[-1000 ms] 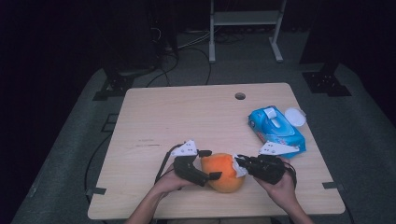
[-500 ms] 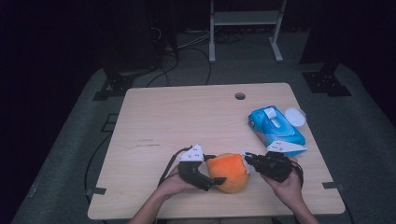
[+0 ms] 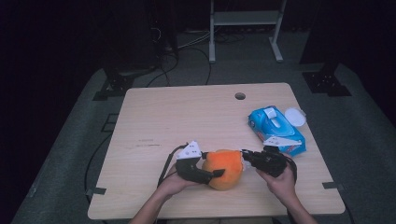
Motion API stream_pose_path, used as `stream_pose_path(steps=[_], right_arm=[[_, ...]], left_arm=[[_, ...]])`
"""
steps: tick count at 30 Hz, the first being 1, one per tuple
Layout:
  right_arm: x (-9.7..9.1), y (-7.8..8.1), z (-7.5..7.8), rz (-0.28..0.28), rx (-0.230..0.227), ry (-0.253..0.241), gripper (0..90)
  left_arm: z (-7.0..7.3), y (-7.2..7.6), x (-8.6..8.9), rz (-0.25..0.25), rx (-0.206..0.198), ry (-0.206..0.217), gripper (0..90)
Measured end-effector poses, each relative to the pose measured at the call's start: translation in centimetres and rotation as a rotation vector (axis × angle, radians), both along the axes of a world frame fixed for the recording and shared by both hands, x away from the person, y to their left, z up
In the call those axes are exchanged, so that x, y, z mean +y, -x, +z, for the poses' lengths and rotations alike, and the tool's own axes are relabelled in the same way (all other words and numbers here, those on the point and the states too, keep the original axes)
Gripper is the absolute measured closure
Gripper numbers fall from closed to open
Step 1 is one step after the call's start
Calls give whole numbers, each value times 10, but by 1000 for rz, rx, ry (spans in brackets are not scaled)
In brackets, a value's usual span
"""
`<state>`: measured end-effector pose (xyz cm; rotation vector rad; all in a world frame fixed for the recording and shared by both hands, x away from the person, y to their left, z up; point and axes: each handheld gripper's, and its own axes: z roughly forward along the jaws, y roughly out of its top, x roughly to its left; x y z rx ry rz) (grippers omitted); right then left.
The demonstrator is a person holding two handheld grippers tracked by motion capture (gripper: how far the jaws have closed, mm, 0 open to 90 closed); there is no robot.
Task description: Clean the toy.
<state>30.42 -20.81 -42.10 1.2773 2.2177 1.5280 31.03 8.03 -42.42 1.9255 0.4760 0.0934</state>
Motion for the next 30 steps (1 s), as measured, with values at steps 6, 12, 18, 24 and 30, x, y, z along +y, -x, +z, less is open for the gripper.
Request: stream_pose_path(steps=[6,12,18,24,30], right_arm=[[4,16,17,-12,-86,6,815],[15,28,24,53,-126,-11,806],[7,19,17,22,-113,23,805],[13,24,19,43,-118,39,809],[15,25,20,59,-117,38,806]], left_arm=[[-2,0,-1,48,20,16,265],[-5,-1,-9,96,38,44,212],[-6,4,-10,28,-4,11,158],[-7,4,-12,47,-9,-12,138],[-16,0,-15,46,46,11,58]])
